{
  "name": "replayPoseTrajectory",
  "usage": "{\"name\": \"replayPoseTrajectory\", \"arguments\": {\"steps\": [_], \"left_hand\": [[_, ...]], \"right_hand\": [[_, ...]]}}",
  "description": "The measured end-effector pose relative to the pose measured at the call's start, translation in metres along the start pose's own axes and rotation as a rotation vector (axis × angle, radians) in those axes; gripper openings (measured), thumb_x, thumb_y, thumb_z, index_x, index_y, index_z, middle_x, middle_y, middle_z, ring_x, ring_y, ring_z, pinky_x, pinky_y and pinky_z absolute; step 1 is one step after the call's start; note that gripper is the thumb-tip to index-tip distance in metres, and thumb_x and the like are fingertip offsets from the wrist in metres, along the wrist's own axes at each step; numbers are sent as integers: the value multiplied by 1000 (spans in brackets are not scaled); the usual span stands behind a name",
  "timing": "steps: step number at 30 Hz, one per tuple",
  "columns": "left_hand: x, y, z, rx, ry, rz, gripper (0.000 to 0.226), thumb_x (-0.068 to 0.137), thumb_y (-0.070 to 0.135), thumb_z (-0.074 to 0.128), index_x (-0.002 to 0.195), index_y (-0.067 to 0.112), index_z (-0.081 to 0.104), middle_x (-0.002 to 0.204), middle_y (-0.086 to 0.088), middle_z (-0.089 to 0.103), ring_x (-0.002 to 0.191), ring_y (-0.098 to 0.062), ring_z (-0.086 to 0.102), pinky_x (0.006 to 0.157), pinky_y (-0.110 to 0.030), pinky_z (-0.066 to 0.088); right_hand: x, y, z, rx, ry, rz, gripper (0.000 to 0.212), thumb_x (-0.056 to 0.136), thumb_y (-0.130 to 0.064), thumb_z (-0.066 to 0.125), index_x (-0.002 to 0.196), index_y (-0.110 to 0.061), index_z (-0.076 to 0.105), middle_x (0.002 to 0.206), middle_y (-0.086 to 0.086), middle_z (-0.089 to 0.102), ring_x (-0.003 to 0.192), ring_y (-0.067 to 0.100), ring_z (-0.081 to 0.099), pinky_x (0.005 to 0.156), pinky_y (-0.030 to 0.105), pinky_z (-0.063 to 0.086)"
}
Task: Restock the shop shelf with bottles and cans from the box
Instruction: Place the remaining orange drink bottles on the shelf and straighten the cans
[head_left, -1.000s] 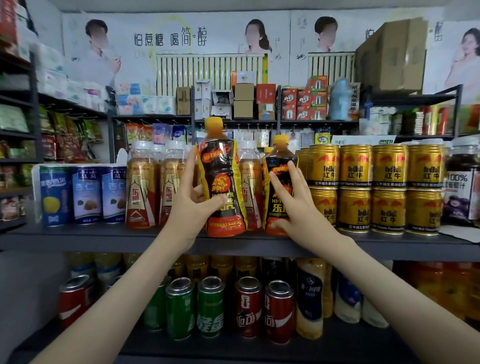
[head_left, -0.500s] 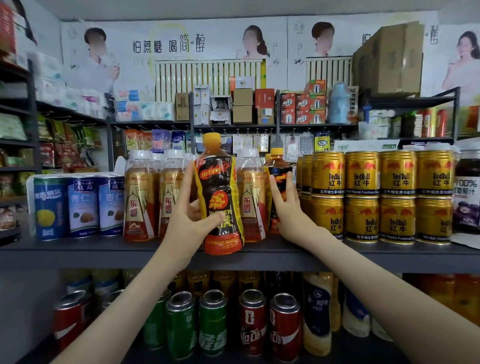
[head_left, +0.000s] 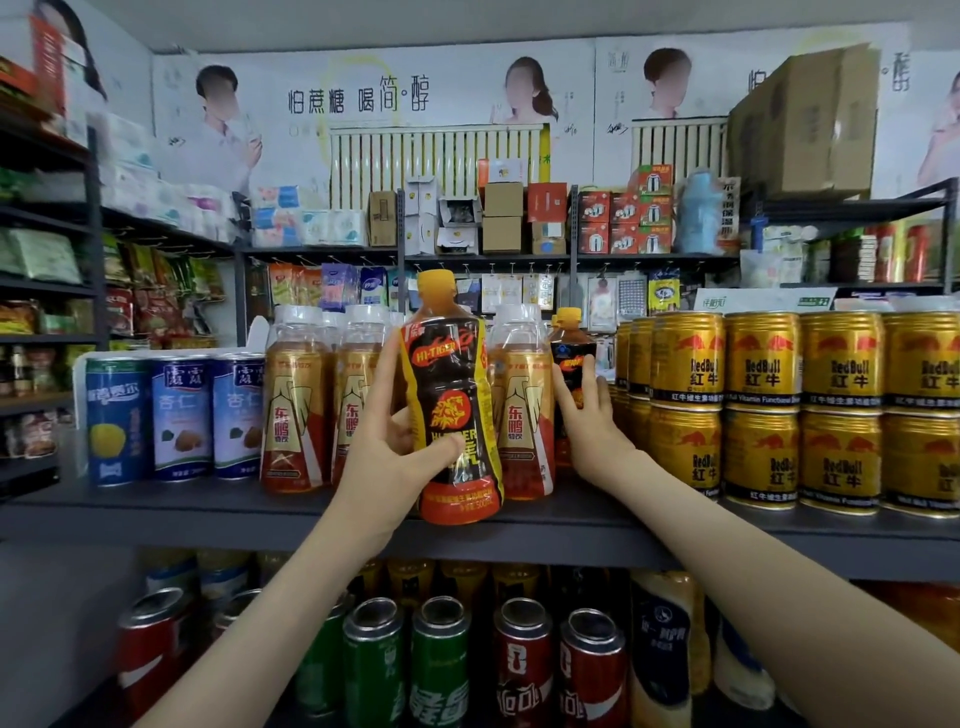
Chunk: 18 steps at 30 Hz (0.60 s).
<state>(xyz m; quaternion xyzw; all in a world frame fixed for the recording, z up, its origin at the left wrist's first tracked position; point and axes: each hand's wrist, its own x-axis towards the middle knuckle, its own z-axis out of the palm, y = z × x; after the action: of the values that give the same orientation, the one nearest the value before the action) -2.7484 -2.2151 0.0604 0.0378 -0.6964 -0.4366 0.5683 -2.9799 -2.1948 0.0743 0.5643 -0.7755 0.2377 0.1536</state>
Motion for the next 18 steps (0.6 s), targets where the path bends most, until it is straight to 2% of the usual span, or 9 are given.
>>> {"name": "replayPoseTrajectory", "arguments": {"steps": [3, 5, 7, 9, 11, 13, 15, 18], "left_hand": [[-2, 0, 3, 0, 5, 2, 95, 83, -13, 61, 139, 53, 22, 117, 22, 64, 106, -12, 64, 79, -33, 57], [-3, 0, 8, 4, -4, -1, 96, 82, -12, 62, 143, 51, 20, 118, 20, 64, 106, -12, 65, 77, -30, 56], [-3, 2, 16, 9, -15, -1, 96, 82, -10, 64, 144, 50, 20, 124, 12, 62, 108, -14, 64, 77, -29, 56], [-3, 3, 28, 35, -33, 19, 97, 82, -8, 65, 146, 47, 18, 128, 12, 58, 111, -13, 62, 82, -32, 56], [-1, 4, 41, 78, -66, 56, 98, 82, -5, 67, 149, 43, 14, 127, 15, 59, 112, -11, 62, 88, -37, 54], [1, 4, 56, 115, -114, 83, 97, 83, 3, 70, 149, 45, 13, 130, 13, 58, 113, -12, 62, 93, -42, 52], [4, 0, 69, 151, -156, 89, 96, 82, 11, 72, 148, 47, 12, 133, 10, 57, 116, -14, 60, 97, -47, 49], [6, -7, 85, 216, -204, 64, 98, 82, 15, 73, 146, 53, 10, 137, 13, 53, 120, -8, 56, 102, -44, 46]], "right_hand": [[-11, -5, -11, 61, -2, 12, 100, 86, 15, 50, 150, -23, -18, 153, 12, -34, 145, 37, -16, 113, 40, 27], [-27, -11, -23, 158, 108, -38, 89, 87, 14, 47, 153, -16, -5, 158, 13, -21, 147, 33, -5, 114, 30, 27], [-49, -16, -36, 269, 323, -142, 66, 93, 6, 44, 152, -11, 17, 158, 12, 11, 146, 23, 16, 109, 19, 25], [-73, -21, -51, 413, 465, -240, 48, 99, -13, 46, 145, -18, 35, 136, -2, 42, 124, 10, 43, 103, 20, 37], [-93, -26, -62, 545, 406, -288, 49, 95, -33, 53, 141, -33, 36, 113, -22, 46, 104, 0, 50, 88, 19, 45], [-103, -26, -67, 671, 263, -283, 59, 88, -41, 60, 138, -44, 29, 110, -27, 47, 106, -2, 52, 85, 19, 47], [-104, -20, -67, 819, 157, -234, 68, 85, -38, 66, 137, -48, 23, 114, -18, 54, 105, 3, 58, 88, 26, 52], [-100, -7, -64, 942, 164, -129, 73, 85, -28, 69, 138, -45, 21, 112, -2, 61, 96, 14, 67, 87, 40, 56]]}}
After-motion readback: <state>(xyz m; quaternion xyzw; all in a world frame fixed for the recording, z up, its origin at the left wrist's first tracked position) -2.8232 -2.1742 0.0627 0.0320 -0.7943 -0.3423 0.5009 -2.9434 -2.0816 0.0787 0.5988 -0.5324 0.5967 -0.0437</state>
